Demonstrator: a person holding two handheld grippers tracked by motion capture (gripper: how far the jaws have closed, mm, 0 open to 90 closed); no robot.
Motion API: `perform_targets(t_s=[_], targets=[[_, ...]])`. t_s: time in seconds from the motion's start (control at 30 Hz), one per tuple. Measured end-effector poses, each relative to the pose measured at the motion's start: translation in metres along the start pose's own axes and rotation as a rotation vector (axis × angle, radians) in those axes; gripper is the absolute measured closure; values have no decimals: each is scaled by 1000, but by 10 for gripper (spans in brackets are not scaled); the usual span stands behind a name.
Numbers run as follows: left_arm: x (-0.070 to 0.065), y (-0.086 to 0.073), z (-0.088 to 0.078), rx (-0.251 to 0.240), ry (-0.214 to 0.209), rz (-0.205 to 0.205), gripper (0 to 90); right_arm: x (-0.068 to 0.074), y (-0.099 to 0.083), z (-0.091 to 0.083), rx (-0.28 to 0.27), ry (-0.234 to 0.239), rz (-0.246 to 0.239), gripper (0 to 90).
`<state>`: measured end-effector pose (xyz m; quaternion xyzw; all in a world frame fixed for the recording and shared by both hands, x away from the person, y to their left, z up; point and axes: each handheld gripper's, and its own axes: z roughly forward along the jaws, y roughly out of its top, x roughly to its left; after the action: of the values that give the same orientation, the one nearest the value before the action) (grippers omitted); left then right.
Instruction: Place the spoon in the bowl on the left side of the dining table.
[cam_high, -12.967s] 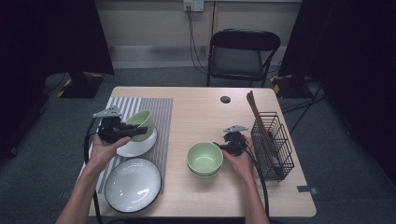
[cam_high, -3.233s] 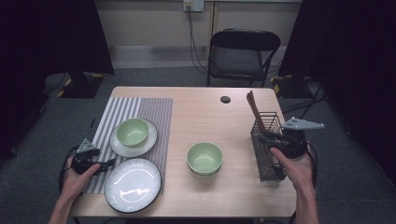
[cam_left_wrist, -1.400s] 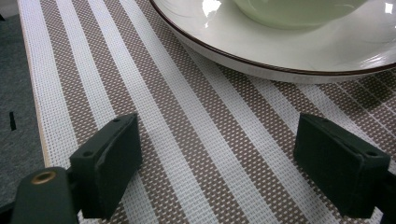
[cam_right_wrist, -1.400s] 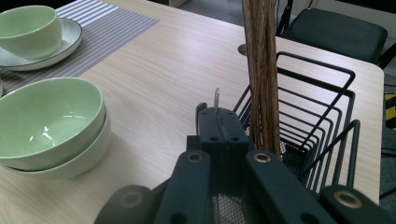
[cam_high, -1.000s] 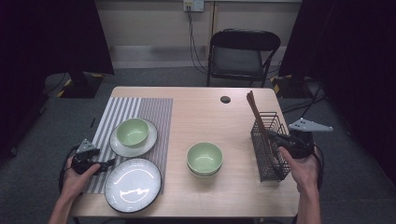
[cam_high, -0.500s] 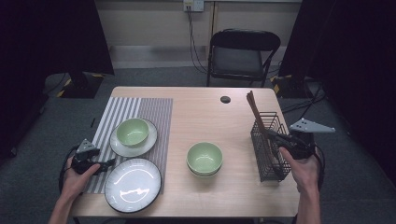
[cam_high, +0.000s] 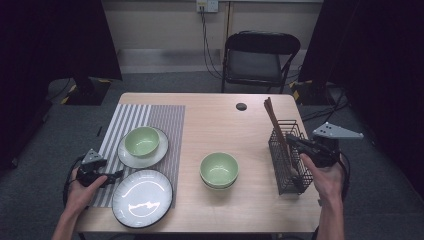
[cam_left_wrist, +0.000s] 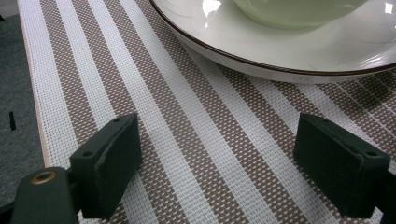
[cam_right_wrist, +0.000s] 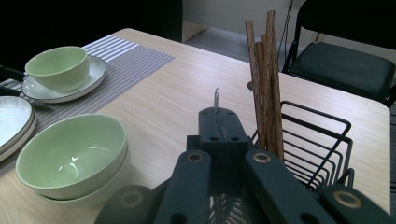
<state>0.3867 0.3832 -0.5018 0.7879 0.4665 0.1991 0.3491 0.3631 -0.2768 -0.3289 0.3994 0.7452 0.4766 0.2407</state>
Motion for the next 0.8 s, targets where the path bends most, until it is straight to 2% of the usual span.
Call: perform_targets(t_s=[0.2,0.47,0.8], targets=[[0,0,0,0,0,0,145,3,4,-2,-10,1,-13,900],[0,0,0,0,0,0,145,5,21,-10,-37,-5,-23,900],[0,0,0,0,1,0,145,13,37,-13,-67,14,-48,900]])
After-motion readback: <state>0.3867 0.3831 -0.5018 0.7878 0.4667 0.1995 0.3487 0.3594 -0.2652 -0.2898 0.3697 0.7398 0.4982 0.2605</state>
